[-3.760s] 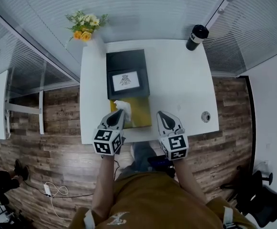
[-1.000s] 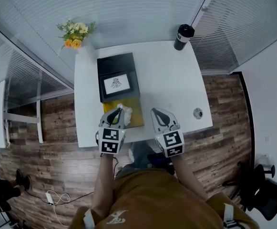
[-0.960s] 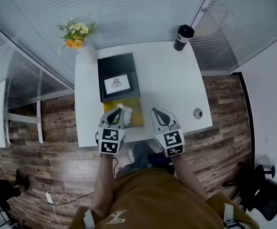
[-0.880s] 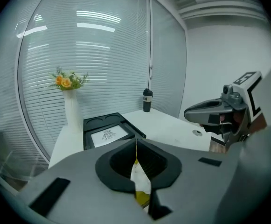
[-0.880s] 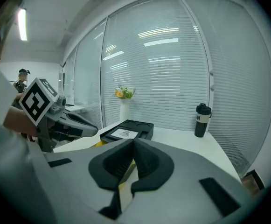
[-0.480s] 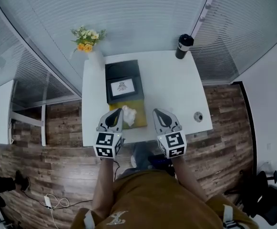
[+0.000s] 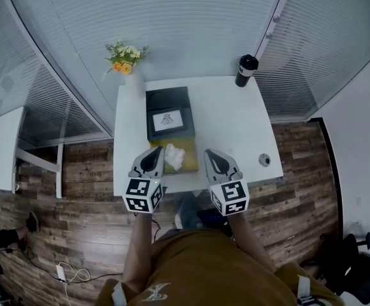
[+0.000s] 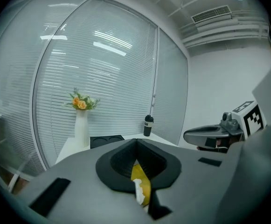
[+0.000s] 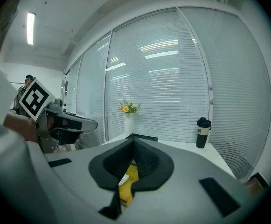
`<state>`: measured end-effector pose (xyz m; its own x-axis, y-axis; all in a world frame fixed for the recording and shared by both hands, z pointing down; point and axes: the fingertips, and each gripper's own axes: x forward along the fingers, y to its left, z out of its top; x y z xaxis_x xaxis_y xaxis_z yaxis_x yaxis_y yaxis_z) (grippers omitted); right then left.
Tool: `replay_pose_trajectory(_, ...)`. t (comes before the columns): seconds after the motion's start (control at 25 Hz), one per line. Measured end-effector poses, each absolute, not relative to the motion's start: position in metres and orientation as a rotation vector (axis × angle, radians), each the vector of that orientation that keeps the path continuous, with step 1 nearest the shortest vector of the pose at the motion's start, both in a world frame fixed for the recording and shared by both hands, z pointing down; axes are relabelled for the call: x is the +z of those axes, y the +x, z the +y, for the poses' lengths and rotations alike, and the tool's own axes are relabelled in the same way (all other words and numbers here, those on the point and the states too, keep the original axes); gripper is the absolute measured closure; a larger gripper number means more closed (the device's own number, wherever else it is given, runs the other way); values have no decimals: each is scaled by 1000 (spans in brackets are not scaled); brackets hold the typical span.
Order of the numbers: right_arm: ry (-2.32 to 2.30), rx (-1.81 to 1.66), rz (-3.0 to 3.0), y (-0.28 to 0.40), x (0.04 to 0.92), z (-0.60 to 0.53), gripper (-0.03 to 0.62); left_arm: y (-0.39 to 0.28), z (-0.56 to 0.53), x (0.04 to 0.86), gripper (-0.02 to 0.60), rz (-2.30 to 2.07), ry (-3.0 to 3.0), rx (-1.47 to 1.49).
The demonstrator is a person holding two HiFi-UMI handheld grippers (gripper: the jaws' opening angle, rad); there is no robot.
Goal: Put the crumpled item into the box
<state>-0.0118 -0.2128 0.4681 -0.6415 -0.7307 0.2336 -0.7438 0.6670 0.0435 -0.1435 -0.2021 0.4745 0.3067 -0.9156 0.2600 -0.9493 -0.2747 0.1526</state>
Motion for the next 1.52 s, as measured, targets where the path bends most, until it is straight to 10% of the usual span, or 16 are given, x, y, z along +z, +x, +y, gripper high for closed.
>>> replay_pose_trajectory(1.52,1136,70,-2640,-27,473,-208,582,-155,-201,485,557,-1677,2276,202)
